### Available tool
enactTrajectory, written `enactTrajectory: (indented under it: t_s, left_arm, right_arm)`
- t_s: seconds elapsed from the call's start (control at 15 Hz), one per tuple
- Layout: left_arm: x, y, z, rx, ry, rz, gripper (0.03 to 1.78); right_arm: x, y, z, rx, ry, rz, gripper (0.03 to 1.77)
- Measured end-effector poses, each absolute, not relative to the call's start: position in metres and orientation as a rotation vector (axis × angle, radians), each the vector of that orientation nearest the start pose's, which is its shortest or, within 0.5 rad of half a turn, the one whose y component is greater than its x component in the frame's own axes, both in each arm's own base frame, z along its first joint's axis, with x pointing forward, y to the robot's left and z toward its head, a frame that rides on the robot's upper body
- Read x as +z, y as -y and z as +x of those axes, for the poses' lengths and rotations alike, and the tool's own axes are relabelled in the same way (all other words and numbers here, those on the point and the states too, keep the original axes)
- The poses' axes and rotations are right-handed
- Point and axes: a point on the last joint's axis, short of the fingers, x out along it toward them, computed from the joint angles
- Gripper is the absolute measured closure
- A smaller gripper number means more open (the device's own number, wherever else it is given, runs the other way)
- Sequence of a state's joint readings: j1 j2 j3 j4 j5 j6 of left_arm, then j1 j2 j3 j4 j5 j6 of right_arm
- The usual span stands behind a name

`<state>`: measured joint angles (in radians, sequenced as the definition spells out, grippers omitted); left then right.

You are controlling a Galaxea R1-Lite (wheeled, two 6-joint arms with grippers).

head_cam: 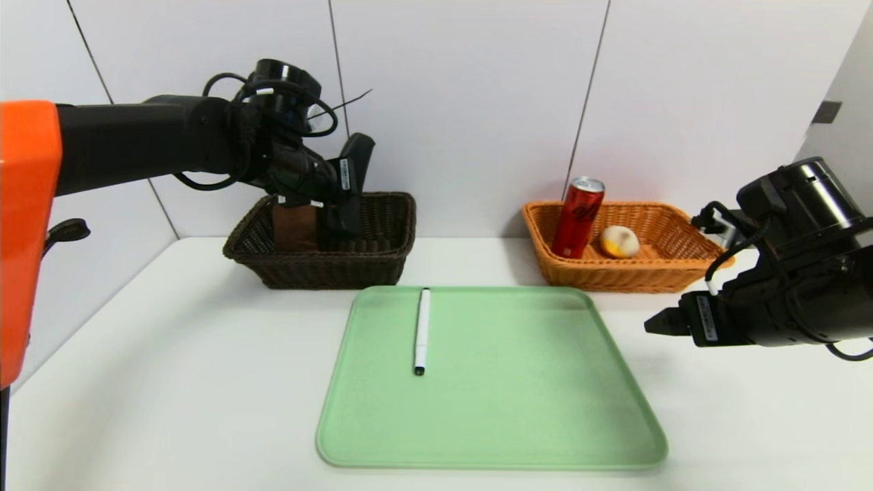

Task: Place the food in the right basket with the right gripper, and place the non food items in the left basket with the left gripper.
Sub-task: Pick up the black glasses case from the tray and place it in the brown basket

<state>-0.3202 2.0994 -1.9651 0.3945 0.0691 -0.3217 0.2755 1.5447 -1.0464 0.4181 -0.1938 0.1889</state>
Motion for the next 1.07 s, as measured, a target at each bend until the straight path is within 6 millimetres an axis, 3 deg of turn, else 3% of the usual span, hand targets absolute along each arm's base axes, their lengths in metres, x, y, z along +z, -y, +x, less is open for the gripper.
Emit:
enactTrajectory:
  t_s: [0.53,1.07]
  left_arm:
    - [0.235,0.125,0.421,-0.136,-0.581,-0.203,1.39]
    - [0.226,0.125,0.427,-0.127,-0.597,-0.202,1.39]
  right_arm:
    - [0.2,-0.062,0.237,-0.008,-0.899,-0.039,0.09]
    - [0.2,-0.062,0.236,-0.009,-0.898,-0.04,0.09]
